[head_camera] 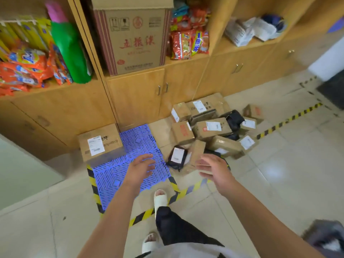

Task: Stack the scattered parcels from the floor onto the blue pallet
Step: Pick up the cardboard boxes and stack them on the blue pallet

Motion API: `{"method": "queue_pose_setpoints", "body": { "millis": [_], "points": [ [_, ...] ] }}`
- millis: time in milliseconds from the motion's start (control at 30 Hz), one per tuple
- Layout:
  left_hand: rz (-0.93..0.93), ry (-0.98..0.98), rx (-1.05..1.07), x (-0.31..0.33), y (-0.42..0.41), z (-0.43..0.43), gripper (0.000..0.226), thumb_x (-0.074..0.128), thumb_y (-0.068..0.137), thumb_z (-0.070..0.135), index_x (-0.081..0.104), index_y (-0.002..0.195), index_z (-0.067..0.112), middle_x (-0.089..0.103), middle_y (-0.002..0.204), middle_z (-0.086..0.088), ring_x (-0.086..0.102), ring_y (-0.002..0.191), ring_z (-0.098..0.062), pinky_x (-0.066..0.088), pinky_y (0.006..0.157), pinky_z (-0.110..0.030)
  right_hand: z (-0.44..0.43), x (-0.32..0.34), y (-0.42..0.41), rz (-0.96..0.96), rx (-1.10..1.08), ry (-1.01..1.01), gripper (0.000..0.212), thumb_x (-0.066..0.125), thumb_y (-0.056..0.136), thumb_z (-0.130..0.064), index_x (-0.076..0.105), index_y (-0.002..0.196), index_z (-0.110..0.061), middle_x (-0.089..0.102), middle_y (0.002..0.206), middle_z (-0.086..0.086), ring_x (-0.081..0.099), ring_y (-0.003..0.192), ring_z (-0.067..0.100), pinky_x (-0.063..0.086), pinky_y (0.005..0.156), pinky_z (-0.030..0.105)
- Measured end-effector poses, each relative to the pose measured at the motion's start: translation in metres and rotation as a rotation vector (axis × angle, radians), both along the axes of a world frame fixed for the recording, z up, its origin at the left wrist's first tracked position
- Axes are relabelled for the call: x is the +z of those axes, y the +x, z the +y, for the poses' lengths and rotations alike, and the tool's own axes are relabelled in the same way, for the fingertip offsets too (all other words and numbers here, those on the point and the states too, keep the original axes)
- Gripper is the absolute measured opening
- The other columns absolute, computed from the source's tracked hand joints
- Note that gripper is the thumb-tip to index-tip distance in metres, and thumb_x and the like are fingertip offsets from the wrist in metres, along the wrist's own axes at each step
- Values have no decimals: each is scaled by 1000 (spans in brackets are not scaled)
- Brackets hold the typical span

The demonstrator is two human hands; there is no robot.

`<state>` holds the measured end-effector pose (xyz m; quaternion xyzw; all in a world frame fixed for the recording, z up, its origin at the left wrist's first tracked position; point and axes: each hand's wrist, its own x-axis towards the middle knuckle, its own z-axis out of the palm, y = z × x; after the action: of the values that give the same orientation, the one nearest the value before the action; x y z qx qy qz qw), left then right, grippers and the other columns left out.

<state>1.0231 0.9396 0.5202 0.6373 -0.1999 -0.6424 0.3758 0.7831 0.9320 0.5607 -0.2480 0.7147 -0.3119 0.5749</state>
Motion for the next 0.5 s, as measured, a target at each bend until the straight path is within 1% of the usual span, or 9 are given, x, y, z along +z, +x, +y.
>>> {"method": "queue_pose_setpoints", "body": {
  "millis": [67, 133, 267, 367, 500],
  "points": [
    [34, -3, -2, -2, -23, 17, 15, 57, 95, 6, 67, 102, 14, 68, 97, -9, 62, 80, -22, 49, 72, -31, 30, 6, -29, -5, -112, 2, 20, 60, 96, -19, 68, 109, -7, 75, 102, 11, 70, 100, 27, 54, 92, 42],
    [33, 33, -31, -4, -49, 32, 13, 59, 94, 6, 68, 99, 14, 69, 95, -9, 62, 80, -22, 49, 75, -32, 53, 12, -56, -23, -186, -15, 20, 60, 96, -18, 69, 110, -6, 74, 104, 13, 70, 97, 26, 55, 89, 40],
    [-25, 60, -190, 0, -110, 44, 14, 58, 95, 9, 68, 105, 12, 70, 100, -11, 64, 80, -20, 52, 75, -30, 81, 15, -112, -84, -291, -95, 21, 59, 96, -16, 71, 109, -5, 74, 103, 15, 71, 89, 24, 56, 79, 36],
    [-74, 39, -265, 13, -159, 40, 14, 57, 95, 9, 68, 104, 13, 71, 97, -8, 64, 80, -18, 52, 72, -27, 91, 13, -156, -141, -358, -115, 20, 59, 93, -12, 72, 107, -6, 74, 98, 15, 70, 90, 26, 54, 82, 38],
    [-124, 54, -300, 20, -236, 19, 14, 60, 93, 8, 70, 103, 13, 71, 98, -10, 66, 89, -22, 52, 74, -29, 86, 0, -224, -232, -446, -127, 21, 58, 94, -12, 71, 109, -4, 73, 103, 18, 71, 91, 27, 55, 77, 34]
  ]
}}
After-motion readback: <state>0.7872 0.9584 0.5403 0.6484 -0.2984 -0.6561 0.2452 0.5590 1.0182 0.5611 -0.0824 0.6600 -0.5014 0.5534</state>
